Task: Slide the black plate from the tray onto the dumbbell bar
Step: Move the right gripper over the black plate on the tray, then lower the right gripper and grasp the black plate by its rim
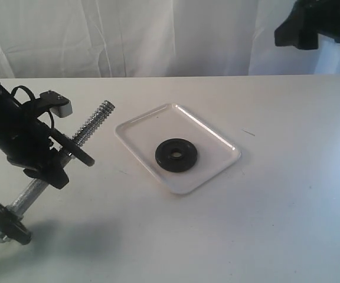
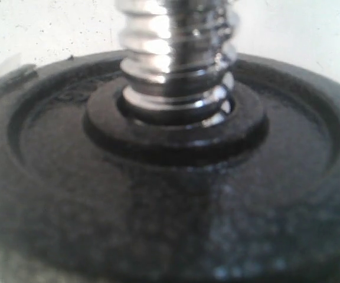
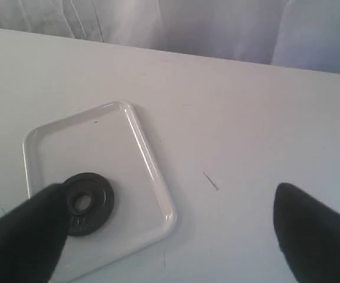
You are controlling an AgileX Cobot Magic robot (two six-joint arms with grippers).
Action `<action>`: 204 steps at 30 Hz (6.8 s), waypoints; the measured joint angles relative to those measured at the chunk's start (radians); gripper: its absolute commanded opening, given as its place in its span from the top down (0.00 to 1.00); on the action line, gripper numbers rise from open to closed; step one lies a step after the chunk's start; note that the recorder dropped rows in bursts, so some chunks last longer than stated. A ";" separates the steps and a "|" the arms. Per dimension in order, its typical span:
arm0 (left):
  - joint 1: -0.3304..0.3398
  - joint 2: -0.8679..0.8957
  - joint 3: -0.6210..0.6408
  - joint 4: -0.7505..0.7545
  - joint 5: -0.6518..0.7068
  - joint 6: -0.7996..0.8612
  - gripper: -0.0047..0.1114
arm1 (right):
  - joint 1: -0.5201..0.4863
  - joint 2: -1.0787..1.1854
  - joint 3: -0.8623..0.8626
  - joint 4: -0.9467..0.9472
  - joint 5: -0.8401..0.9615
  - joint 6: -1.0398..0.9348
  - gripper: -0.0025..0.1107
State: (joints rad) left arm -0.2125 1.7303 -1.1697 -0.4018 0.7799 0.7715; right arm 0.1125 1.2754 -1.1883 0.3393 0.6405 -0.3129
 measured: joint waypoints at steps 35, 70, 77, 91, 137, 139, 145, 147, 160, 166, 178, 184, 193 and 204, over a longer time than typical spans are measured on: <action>0.000 0.000 0.000 0.004 0.036 -0.022 0.96 | 0.000 0.273 -0.118 0.642 0.142 -0.569 0.05; 0.000 0.000 0.000 0.006 0.075 -0.045 0.96 | 0.323 0.764 -0.434 0.016 0.171 -0.316 0.05; 0.000 0.000 0.000 0.006 0.075 -0.045 0.96 | 0.327 0.814 -0.442 -0.001 0.173 -0.249 0.05; 0.000 0.000 0.000 0.006 0.073 -0.045 0.96 | 0.327 0.818 -0.452 0.017 0.188 -0.249 0.05; 0.000 0.000 0.000 0.009 0.088 -0.064 0.96 | 0.388 0.907 -0.454 -0.147 0.066 -0.203 0.05; 0.000 0.000 0.000 0.009 0.088 -0.065 0.96 | 0.388 0.910 -0.454 -0.147 0.048 -0.203 0.05; 0.000 0.000 0.000 0.011 0.088 -0.066 0.96 | 0.388 0.932 -0.454 -0.147 0.033 -0.203 0.05; 0.000 0.000 0.000 0.013 0.088 -0.068 0.96 | 0.388 0.939 -0.454 -0.147 0.033 -0.203 0.05; 0.000 0.000 0.000 0.027 0.086 -0.068 0.96 | 0.388 0.968 -0.460 -0.147 0.053 -0.178 0.05; 0.000 0.000 0.000 0.027 0.086 -0.068 0.96 | 0.399 0.968 -0.466 -0.184 0.086 -0.167 0.25; 0.000 0.000 0.000 0.030 0.086 -0.068 0.96 | 0.415 0.968 -0.466 -0.198 0.097 -0.078 0.98; 0.000 0.000 0.000 0.030 0.086 -0.068 0.96 | 0.416 0.966 -0.466 -0.205 0.088 -0.012 0.98; 0.000 0.000 0.000 0.032 0.086 -0.068 0.96 | 0.419 0.905 -0.454 -0.188 0.150 0.023 0.98; 0.000 0.000 0.000 0.034 0.086 -0.068 0.96 | 0.296 0.810 -0.454 0.071 0.240 -0.022 0.98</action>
State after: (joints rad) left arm -0.2125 1.7303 -1.1697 -0.3677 0.8660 0.7038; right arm 0.4087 2.0854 -1.6419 0.4104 0.8802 -0.3345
